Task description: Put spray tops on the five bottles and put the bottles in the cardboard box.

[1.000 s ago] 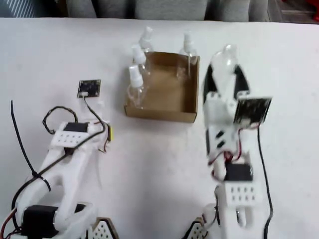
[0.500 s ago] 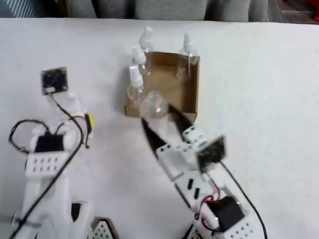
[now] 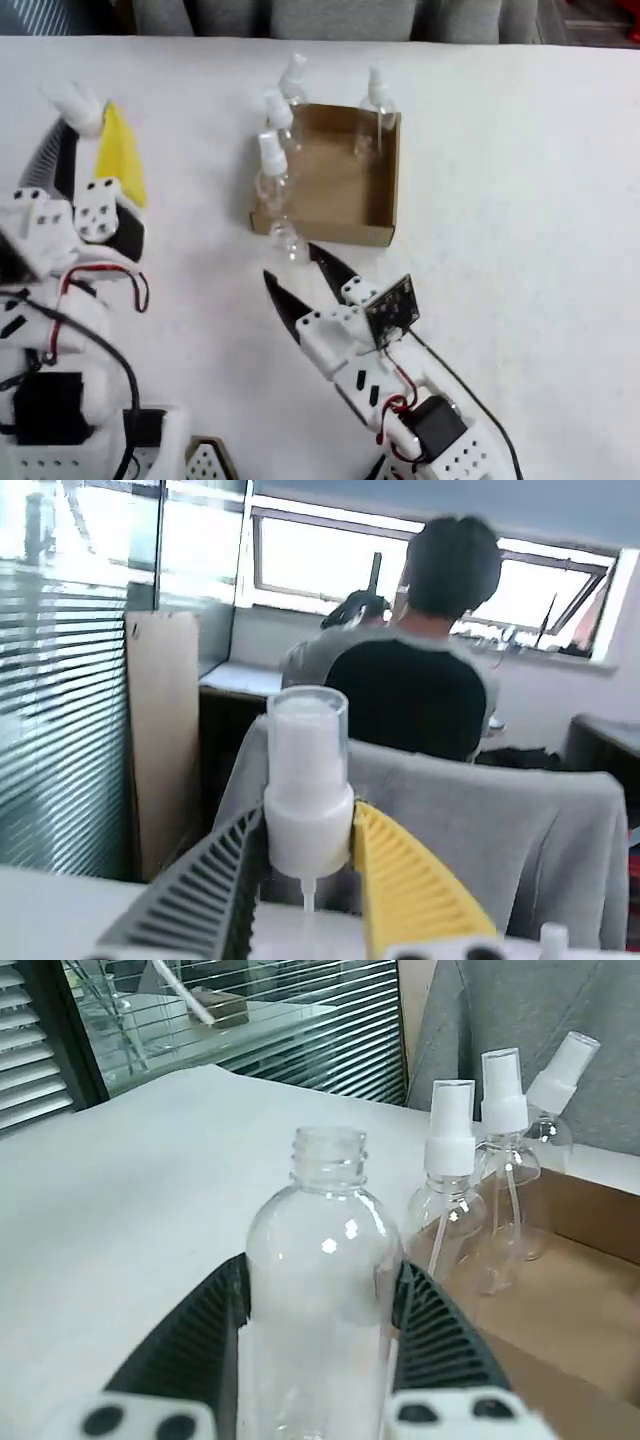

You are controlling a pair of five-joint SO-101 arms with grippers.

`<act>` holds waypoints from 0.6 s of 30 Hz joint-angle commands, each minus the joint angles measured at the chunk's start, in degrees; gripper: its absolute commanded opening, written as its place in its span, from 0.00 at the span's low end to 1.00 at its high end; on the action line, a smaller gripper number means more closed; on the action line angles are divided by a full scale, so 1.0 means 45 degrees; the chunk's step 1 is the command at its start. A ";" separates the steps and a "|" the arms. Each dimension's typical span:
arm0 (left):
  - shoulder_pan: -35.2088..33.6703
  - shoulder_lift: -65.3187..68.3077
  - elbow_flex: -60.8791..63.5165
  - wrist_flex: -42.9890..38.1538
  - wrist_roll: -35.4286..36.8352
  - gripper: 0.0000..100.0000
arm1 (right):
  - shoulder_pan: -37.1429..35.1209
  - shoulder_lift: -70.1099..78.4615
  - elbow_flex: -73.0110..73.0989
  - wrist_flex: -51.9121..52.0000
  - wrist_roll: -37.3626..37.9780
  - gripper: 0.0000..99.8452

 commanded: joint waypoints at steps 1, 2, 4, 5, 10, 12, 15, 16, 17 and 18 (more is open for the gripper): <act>0.0889 0.1201 -0.2422 -0.0781 0.0137 0.02 | -0.0127 -0.0147 -0.0078 -0.0264 -0.0195 0.02; 0.1084 0.1729 -0.3204 -0.0781 0.0137 0.02 | -0.0127 -0.0147 -0.0059 -0.0264 -0.0195 0.02; 0.1377 0.2901 -0.4923 -0.0664 0.0137 0.02 | -0.0127 -0.0166 0.0137 -0.0283 -0.0156 0.02; 0.1475 0.3487 -0.5900 -0.0371 0.0137 0.02 | -0.0127 -0.0166 0.0215 -0.0303 -0.0117 0.02; 0.2842 0.6769 -1.1468 0.3458 0.0078 0.02 | -0.0147 -0.0166 0.0391 -0.0361 -0.0117 0.02; 0.3604 0.8078 -1.3363 0.4982 0.0078 0.02 | -0.0147 -0.0166 0.0391 -0.0361 -0.0117 0.02; 0.4386 0.9661 -1.5551 0.6838 0.0117 0.02 | -0.0147 -0.0166 0.0410 -0.0361 -0.0117 0.02; 0.4542 1.0012 -1.6039 0.7287 0.0137 0.02 | -0.0147 -0.0166 0.0410 -0.0342 -0.0117 0.02; 0.4640 1.0286 -1.6371 0.7619 0.0137 0.02 | -0.0147 -0.0166 0.0410 -0.0342 -0.0117 0.02; 0.4679 1.0462 -1.6547 0.7814 0.0137 0.02 | -0.0147 -0.0166 0.0469 -0.0342 -0.0117 0.02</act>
